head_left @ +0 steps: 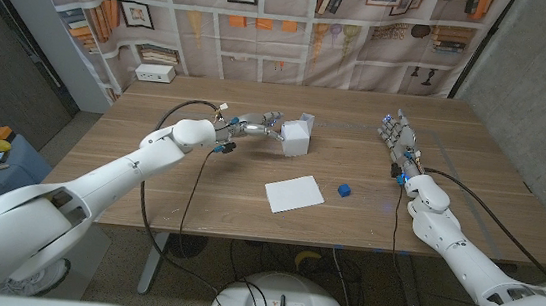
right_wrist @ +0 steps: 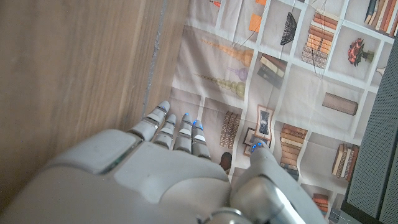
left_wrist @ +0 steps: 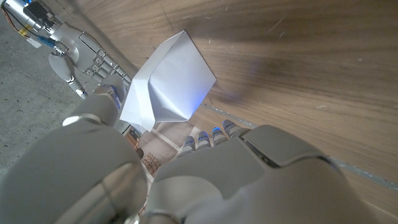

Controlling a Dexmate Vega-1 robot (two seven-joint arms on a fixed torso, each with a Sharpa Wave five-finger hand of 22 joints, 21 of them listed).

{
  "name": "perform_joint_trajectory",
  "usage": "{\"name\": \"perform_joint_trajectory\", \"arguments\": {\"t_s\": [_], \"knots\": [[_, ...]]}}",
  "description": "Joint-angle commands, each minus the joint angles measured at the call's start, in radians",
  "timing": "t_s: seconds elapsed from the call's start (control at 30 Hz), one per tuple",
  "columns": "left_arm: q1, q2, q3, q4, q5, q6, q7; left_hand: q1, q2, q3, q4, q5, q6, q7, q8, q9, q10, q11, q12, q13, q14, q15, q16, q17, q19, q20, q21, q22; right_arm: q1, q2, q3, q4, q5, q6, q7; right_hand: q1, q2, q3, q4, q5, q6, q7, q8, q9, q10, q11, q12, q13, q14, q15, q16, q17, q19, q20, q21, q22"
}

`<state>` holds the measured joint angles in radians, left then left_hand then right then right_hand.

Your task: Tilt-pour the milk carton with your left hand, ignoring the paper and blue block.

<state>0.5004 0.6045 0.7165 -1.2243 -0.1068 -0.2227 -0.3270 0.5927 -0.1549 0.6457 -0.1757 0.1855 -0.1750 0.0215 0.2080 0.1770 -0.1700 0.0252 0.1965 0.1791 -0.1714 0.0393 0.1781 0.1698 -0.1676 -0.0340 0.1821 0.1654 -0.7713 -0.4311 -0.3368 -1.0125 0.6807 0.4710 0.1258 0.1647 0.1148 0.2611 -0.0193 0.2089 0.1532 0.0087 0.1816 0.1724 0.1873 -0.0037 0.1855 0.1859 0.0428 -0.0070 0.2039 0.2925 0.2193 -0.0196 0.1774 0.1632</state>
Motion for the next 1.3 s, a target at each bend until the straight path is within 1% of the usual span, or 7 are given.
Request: {"name": "perform_joint_trajectory", "arguments": {"t_s": [0.03,0.27,0.4,0.6,0.87,1.1,1.3], "knots": [[-0.033,-0.036,0.021,0.071,0.015,-0.031,-0.006,0.014,-0.002,-0.007,-0.001,0.003,-0.091,0.002,0.012,0.001,-0.124,0.002,0.006,0.002,-0.114,0.001,0.011,0.002,-0.091,-0.013,0.005,0.002,-0.009,-0.004,0.004,-0.013,0.001,0.001,-0.006,0.001,0.007,0.003,-0.008,-0.002,-0.002,-0.003,0.004,0.003,0.0,-0.002,0.004,0.002,0.002,0.008,0.006,-0.001,0.004,0.008,0.007,0.003],[-0.049,-0.054,0.029,0.11,0.018,-0.047,-0.007,0.02,0.0,-0.011,-0.002,0.003,-0.067,0.006,0.021,0.001,-0.101,0.002,0.011,0.002,-0.095,-0.003,0.015,0.002,-0.078,-0.012,0.008,0.002,-0.01,-0.003,0.005,-0.01,0.002,0.006,-0.005,0.001,0.008,0.003,-0.009,-0.003,-0.003,-0.003,0.004,0.003,0.0,-0.002,0.005,0.002,0.002,0.009,0.006,-0.002,0.004,0.007,0.008,0.003],[-0.062,-0.069,0.036,0.14,0.02,-0.06,-0.011,0.031,0.003,-0.015,-0.002,0.001,-0.028,0.01,0.034,0.002,-0.066,-0.007,0.018,0.002,-0.059,-0.015,0.02,0.002,-0.062,-0.01,0.01,0.002,-0.013,-0.004,0.007,-0.013,0.002,0.007,-0.009,0.0,0.008,0.004,-0.01,-0.003,-0.002,-0.004,0.004,0.003,0.0,-0.002,0.005,0.002,0.002,0.009,0.007,-0.003,0.004,0.007,0.008,0.003],[-0.079,-0.093,0.044,0.185,0.021,-0.088,-0.011,0.044,0.004,-0.02,-0.003,-0.002,0.011,0.017,0.048,0.003,-0.021,-0.006,0.026,0.003,-0.021,-0.023,0.025,0.002,-0.04,-0.012,0.012,0.001,-0.019,-0.007,0.008,-0.021,0.002,0.006,-0.015,-0.001,0.009,0.004,-0.011,-0.003,-0.002,-0.004,0.004,0.003,0.001,0.0,0.005,0.002,0.002,0.008,0.008,-0.003,0.005,0.007,0.008,0.003],[-0.092,-0.113,0.055,0.214,0.025,-0.109,-0.013,0.065,0.004,-0.026,-0.004,-0.006,0.066,0.032,0.067,0.005,0.045,-0.009,0.037,0.005,0.035,-0.03,0.029,0.002,-0.012,-0.014,0.013,0.001,-0.025,-0.006,0.01,-0.024,0.003,0.006,-0.021,-0.001,0.009,0.004,-0.013,-0.004,-0.001,-0.004,0.005,0.003,0.001,-0.003,0.005,0.002,0.001,0.007,0.009,-0.004,0.005,0.009,0.008,0.003],[-0.087,-0.123,0.058,0.212,0.03,-0.107,0.007,0.083,0.007,-0.027,-0.005,-0.006,0.091,0.042,0.075,0.007,0.077,0.001,0.041,0.008,0.065,-0.028,0.029,0.003,0.009,-0.012,0.014,0.001,-0.02,-0.001,0.011,-0.011,0.006,0.012,-0.015,-0.002,0.009,0.005,-0.015,-0.004,-0.001,-0.004,0.005,0.003,0.0,-0.002,0.005,0.002,0.001,0.008,0.009,-0.005,0.004,0.012,0.008,0.003],[-0.079,-0.13,0.054,0.212,0.025,-0.1,0.028,0.113,0.017,-0.022,-0.006,-0.006,0.115,0.062,0.083,0.008,0.115,0.016,0.045,0.01,0.104,-0.016,0.031,0.003,0.039,-0.01,0.016,0.001,-0.014,0.001,0.011,-0.001,0.006,0.013,-0.011,-0.003,0.01,0.005,-0.015,-0.005,-0.001,-0.004,0.005,0.003,0.0,-0.002,0.005,0.002,0.001,0.009,0.01,-0.006,0.004,0.014,0.008,0.003]]}}
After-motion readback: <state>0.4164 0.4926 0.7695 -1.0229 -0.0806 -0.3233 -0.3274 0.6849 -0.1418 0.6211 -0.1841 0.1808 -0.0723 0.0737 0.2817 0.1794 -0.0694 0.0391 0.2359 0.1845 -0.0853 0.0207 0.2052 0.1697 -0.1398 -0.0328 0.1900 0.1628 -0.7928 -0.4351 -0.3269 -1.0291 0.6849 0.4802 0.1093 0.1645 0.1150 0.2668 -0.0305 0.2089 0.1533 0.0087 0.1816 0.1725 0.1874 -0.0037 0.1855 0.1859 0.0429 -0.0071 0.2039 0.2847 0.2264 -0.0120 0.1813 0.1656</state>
